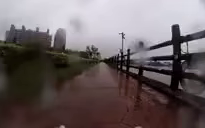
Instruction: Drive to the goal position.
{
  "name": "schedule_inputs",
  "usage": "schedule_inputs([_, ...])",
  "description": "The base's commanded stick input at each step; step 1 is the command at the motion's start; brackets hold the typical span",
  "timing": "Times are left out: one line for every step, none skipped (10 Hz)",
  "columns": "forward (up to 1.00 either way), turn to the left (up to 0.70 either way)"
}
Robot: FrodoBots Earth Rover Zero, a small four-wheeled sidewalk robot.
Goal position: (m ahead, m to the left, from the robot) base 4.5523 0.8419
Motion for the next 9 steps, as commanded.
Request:
schedule_inputs([1.00,-0.23])
schedule_inputs([1.00,-0.36])
schedule_inputs([1.00,-0.18])
schedule_inputs([1.00,0.00])
schedule_inputs([1.00,0.00])
schedule_inputs([1.00,0.00])
schedule_inputs([1.00,0.00])
schedule_inputs([1.00,0.00])
schedule_inputs([1.00,0.00])
